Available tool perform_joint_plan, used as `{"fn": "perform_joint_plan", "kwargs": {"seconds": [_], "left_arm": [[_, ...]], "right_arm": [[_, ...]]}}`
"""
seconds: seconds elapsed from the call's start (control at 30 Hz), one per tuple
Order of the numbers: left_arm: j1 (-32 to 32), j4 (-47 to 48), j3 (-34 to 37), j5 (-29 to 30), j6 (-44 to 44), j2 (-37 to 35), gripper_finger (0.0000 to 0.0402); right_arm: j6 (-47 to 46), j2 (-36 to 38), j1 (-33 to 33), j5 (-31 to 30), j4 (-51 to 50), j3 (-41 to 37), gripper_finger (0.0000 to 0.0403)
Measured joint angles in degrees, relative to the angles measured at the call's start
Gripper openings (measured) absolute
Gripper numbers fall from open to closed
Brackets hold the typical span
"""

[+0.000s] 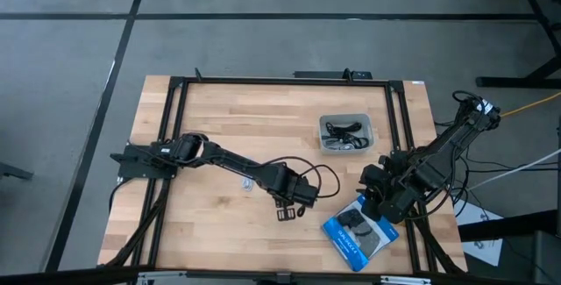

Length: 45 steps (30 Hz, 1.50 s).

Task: Pick and place USB-C Cables
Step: Put the black USB cable into the gray bin

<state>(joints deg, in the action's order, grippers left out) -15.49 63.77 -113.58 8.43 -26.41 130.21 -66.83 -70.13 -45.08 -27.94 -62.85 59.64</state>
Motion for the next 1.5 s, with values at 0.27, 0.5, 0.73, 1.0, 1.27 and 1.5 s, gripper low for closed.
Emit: {"fn": "perform_joint_plan", "kwargs": {"seconds": [0.27, 0.5, 0.73, 1.0, 1.27, 1.5], "left_arm": [[-0.3, -0.2, 0.0, 0.1, 0.0, 0.0, 0.0128], [-0.3, -2.2, 0.9, 0.1, 0.0, 0.5, 0.0128], [-0.2, -1.8, 2.3, 0.5, 1.7, 1.6, 0.0085], [2.3, 3.0, -7.1, 16.2, 12.9, 0.2, 0.0004], [11.0, -17.7, -21.3, 16.8, 38.9, -0.1, 0.0002], [15.9, -24.4, -21.2, 1.8, 66.9, 1.8, 0.0001]], "right_arm": [[-0.1, 0.0, 0.0, 0.0, 0.0, 0.0, 0.0129], [-0.1, 0.0, 0.0, 0.0, 0.0, 0.0, 0.0129], [-0.2, 0.0, 0.0, 0.1, 0.0, 0.0, 0.0129], [-0.2, 0.0, 0.0, 1.0, 0.0, 0.0, 0.0129], [-0.5, 0.0, -1.0, 7.8, 0.7, 0.0, 0.0129], [-4.6, 0.0, -5.5, 14.5, 0.9, 0.0, 0.0129]]}}
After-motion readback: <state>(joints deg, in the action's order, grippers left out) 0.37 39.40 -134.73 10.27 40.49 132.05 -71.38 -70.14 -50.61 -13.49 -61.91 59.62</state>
